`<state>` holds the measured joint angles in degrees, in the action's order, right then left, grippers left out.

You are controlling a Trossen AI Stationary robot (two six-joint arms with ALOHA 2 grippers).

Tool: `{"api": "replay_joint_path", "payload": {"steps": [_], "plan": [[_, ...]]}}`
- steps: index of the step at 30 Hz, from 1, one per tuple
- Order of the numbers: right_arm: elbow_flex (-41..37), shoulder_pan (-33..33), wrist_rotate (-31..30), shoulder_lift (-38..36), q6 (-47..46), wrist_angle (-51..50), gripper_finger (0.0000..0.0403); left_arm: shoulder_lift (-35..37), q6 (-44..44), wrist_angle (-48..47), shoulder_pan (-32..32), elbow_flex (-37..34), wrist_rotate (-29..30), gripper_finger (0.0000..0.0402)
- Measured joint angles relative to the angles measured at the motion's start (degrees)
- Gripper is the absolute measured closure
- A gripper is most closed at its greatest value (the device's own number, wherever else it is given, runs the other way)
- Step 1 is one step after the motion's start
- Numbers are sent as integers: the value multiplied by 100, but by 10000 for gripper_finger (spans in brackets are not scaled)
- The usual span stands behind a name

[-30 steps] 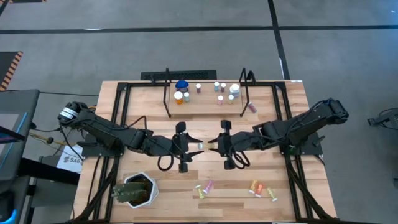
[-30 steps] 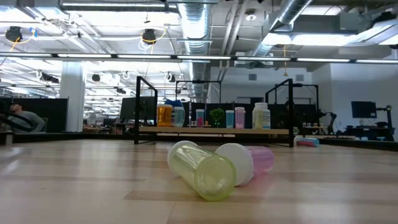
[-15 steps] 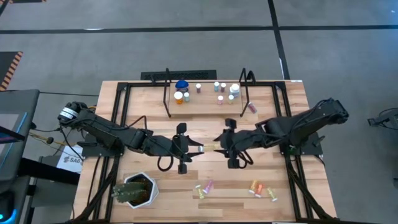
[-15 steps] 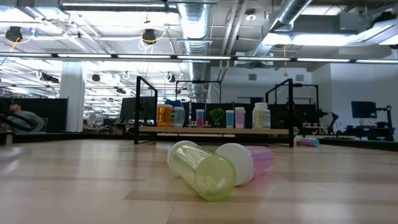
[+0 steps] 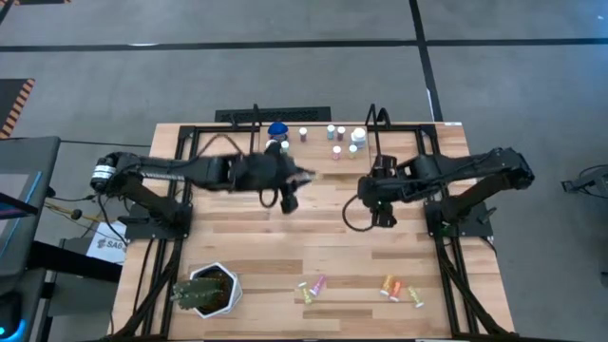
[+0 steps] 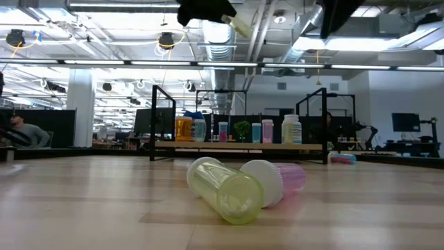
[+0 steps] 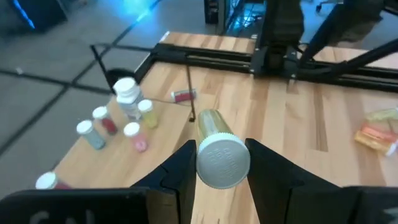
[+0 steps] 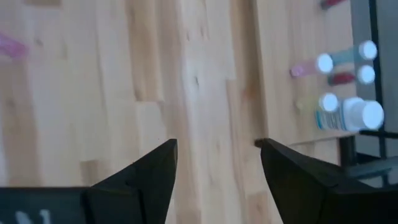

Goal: Pick and place medicine bottles onto shelf by color
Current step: Put the yellow pill bottle on the shelf

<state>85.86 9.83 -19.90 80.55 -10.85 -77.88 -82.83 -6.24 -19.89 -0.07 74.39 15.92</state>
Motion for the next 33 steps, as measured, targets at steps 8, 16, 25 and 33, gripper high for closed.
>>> {"api": "replay_joint_path", "payload": {"steps": [8,16,25,33], "plan": [[8,-537,10,-463,-52,258,148,-80,-167,-700,792,145,-756,295],[7,-599,20,-1098,436,1437,148,-819,-270,-890,1270,369,-1576,295],[-960,-621,46,-1696,732,2058,148,-2319,-28,-2932,1385,2293,-1634,295],[-2771,-633,53,-2712,704,3026,148,-3381,390,-4323,1515,3598,-1545,295]]}}
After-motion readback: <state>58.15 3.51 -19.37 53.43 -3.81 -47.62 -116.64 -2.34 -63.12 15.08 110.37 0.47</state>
